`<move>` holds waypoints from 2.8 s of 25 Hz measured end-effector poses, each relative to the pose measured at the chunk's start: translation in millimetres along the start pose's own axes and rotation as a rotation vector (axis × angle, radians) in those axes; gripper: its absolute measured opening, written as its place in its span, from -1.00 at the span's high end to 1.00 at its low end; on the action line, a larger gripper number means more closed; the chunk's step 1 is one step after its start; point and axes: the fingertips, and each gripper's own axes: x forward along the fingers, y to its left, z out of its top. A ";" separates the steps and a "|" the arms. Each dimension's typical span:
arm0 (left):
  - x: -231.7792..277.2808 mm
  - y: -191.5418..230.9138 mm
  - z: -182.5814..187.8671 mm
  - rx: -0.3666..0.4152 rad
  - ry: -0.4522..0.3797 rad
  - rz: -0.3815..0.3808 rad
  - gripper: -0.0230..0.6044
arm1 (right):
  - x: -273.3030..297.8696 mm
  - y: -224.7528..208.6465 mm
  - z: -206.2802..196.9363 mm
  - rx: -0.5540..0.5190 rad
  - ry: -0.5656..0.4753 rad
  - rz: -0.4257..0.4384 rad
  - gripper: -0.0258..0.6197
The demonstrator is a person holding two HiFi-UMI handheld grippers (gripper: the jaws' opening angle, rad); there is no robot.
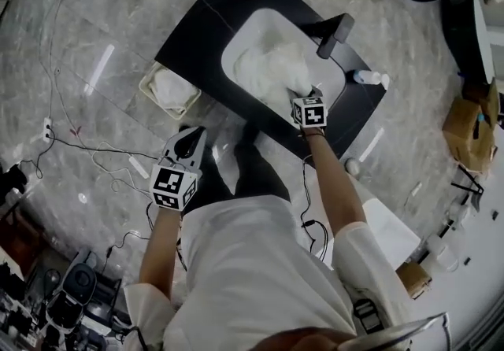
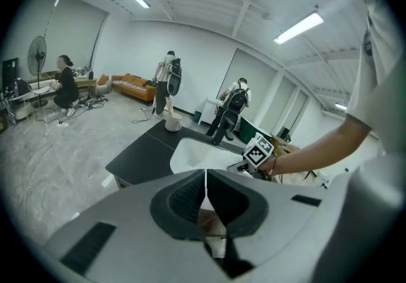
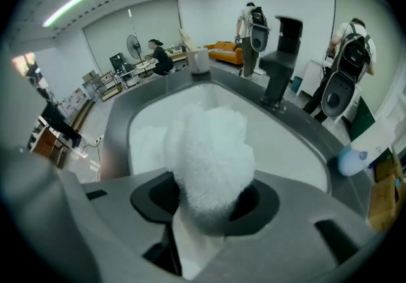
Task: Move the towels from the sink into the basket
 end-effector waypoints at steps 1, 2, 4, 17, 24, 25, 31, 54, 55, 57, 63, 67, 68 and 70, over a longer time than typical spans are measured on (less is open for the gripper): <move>-5.3 0.8 8.0 0.009 -0.010 -0.003 0.90 | -13.6 7.3 6.3 -0.017 -0.015 0.002 0.37; -11.6 0.6 16.0 0.017 -0.020 -0.006 0.90 | -27.8 14.4 11.7 -0.029 -0.030 0.004 0.37; -25.7 -1.2 30.4 0.028 -0.040 -0.008 0.90 | -57.0 27.8 21.2 -0.043 -0.065 0.007 0.37; -98.6 -25.6 88.8 0.052 -0.166 -0.020 0.90 | -223.1 78.4 114.8 -0.053 -0.392 0.013 0.40; -138.2 -30.4 112.1 0.069 -0.248 0.018 0.90 | -299.7 103.4 146.8 0.028 -0.580 0.061 0.40; -143.4 -32.1 116.7 0.071 -0.265 0.024 0.90 | -310.8 107.0 150.8 0.032 -0.606 0.070 0.40; -161.5 -37.9 141.2 0.086 -0.325 0.035 0.90 | -366.9 131.1 174.3 0.040 -0.733 0.115 0.40; -199.5 -23.5 132.8 0.091 -0.367 0.124 0.90 | -379.9 200.2 191.4 -0.077 -0.759 0.230 0.40; -203.5 -13.5 129.0 0.092 -0.366 0.134 0.90 | -373.1 211.9 194.0 -0.086 -0.755 0.242 0.40; -213.7 5.5 118.2 0.074 -0.361 0.154 0.90 | -358.8 238.3 196.1 -0.108 -0.737 0.274 0.40; -230.0 49.8 78.3 -0.026 -0.320 0.222 0.90 | -307.1 303.8 190.7 -0.152 -0.629 0.385 0.40; -235.1 88.9 49.9 -0.069 -0.285 0.244 0.90 | -265.6 355.2 190.9 -0.202 -0.566 0.443 0.40; -234.6 98.5 43.1 -0.079 -0.278 0.248 0.90 | -253.4 367.6 191.2 -0.218 -0.552 0.457 0.40; -231.5 117.8 27.5 -0.097 -0.264 0.253 0.90 | -225.7 390.7 189.2 -0.242 -0.523 0.484 0.40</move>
